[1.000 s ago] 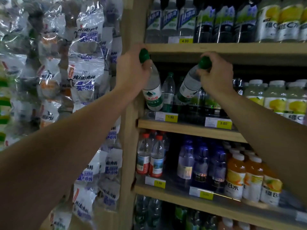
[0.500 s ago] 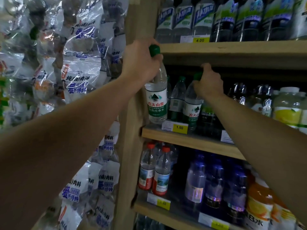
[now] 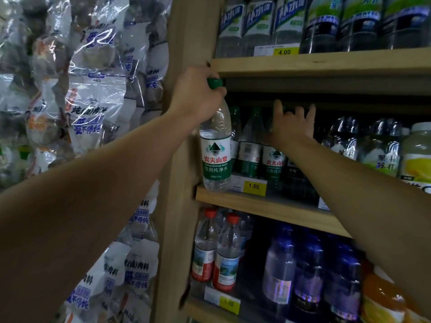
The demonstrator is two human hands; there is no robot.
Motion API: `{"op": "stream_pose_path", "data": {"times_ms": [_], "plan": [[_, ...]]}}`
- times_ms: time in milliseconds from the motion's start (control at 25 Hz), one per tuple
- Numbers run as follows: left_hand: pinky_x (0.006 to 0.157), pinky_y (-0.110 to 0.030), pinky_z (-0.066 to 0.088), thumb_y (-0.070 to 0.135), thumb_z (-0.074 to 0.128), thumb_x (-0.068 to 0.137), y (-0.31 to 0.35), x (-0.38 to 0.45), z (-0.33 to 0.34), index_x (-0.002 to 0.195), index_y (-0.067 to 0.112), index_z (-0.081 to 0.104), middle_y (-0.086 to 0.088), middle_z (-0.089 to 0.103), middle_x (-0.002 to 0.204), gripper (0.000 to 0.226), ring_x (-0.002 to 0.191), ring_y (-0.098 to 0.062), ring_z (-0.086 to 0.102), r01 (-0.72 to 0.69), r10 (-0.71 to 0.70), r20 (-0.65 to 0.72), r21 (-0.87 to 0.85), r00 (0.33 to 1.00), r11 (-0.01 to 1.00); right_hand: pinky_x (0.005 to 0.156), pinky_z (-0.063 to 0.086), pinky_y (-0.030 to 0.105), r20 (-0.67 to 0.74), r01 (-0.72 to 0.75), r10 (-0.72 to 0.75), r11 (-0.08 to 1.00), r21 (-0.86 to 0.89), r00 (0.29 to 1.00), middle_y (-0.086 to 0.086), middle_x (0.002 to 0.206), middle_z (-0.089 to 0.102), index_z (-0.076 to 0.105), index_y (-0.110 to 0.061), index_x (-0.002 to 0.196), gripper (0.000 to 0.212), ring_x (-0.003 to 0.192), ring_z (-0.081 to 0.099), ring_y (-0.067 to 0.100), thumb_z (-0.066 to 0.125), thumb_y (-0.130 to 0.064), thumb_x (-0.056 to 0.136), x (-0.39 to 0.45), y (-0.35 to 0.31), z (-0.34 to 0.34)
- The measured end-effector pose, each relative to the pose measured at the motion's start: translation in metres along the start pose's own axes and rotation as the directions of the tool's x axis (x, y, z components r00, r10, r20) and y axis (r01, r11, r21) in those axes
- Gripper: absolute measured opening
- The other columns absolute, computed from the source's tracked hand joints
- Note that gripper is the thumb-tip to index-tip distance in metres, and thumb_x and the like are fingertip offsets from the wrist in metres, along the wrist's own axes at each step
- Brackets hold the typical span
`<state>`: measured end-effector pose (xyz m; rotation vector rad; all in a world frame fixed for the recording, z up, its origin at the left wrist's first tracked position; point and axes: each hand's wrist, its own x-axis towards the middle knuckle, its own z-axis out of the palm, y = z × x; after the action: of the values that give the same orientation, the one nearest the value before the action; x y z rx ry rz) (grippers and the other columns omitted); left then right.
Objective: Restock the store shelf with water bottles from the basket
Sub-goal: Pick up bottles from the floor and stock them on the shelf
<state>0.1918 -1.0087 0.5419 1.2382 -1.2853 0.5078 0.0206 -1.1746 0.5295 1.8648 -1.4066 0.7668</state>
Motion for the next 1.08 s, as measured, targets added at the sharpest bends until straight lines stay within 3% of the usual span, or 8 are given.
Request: {"op": "stream_pose_path", "data": {"times_ms": [120,240,360,520,960,1080], "plan": [[0.057,-0.014,0.037,0.024,0.067,0.090,0.000,0.002,0.005,0.106,0.019,0.070,0.007,0.062,0.083,0.016,0.073,-0.006,0.057,0.006,-0.006,0.016,-0.022,1.000,1.000,0.117,-0.001,0.062,0.074,0.024,-0.017,0.995,-0.095,0.997,0.014,0.152,0.038,-0.003,-0.022,0.156,0.100,0.146,0.016,0.038,0.050,-0.070,0.086,-0.001,0.005,0.003],[0.054,-0.013,0.036,0.025,0.067,0.090,-0.002,0.004,0.012,0.109,0.019,0.069,0.011,0.058,0.077,0.020,0.065,-0.001,0.052,0.023,-0.022,0.039,-0.033,0.999,0.999,0.116,-0.002,0.064,0.146,0.109,-0.085,0.980,-0.167,0.986,0.013,0.158,0.027,0.003,-0.024,0.157,0.105,0.148,0.008,0.038,0.054,-0.074,0.080,-0.011,0.014,0.006],[0.056,-0.011,0.034,0.026,0.067,0.091,-0.001,0.006,0.016,0.112,0.019,0.070,0.006,0.062,0.088,0.022,0.073,-0.005,0.055,0.013,-0.012,0.049,-0.014,0.999,1.000,0.114,-0.005,0.066,0.154,0.171,-0.130,0.941,-0.293,0.979,0.012,0.162,0.015,0.003,-0.025,0.157,0.106,0.149,-0.003,0.039,0.056,-0.074,0.080,-0.023,0.021,0.012],[0.068,-0.019,0.041,0.027,0.068,0.090,-0.001,0.007,0.020,0.114,0.018,0.070,0.003,0.064,0.094,0.026,0.081,-0.011,0.059,0.028,-0.027,0.043,-0.028,0.999,0.999,0.113,-0.009,0.066,0.167,0.190,-0.125,0.867,-0.460,0.978,0.017,0.163,0.003,-0.009,-0.022,0.156,0.105,0.148,-0.013,0.042,0.051,-0.069,0.085,-0.035,0.017,0.022],[0.066,-0.019,0.041,0.029,0.071,0.088,-0.011,0.014,0.027,0.109,0.021,0.071,0.006,0.063,0.088,0.023,0.079,-0.010,0.060,-0.010,0.012,0.030,-0.071,0.999,0.997,0.115,-0.010,0.064,0.205,0.242,-0.146,0.761,-0.602,0.968,0.023,0.161,0.009,-0.010,-0.011,0.156,0.088,0.148,-0.001,0.046,0.042,-0.050,0.097,-0.023,-0.006,0.041],[0.073,-0.020,0.043,0.031,0.071,0.087,-0.015,0.015,0.028,0.112,0.022,0.071,0.007,0.063,0.093,0.027,0.085,-0.011,0.061,-0.038,0.038,0.008,-0.068,0.999,0.997,0.114,-0.010,0.065,0.208,0.236,-0.134,0.752,-0.615,0.969,0.023,0.161,0.013,-0.005,-0.009,0.156,0.087,0.148,0.002,0.046,0.044,-0.049,0.097,-0.015,-0.011,0.048]]}}
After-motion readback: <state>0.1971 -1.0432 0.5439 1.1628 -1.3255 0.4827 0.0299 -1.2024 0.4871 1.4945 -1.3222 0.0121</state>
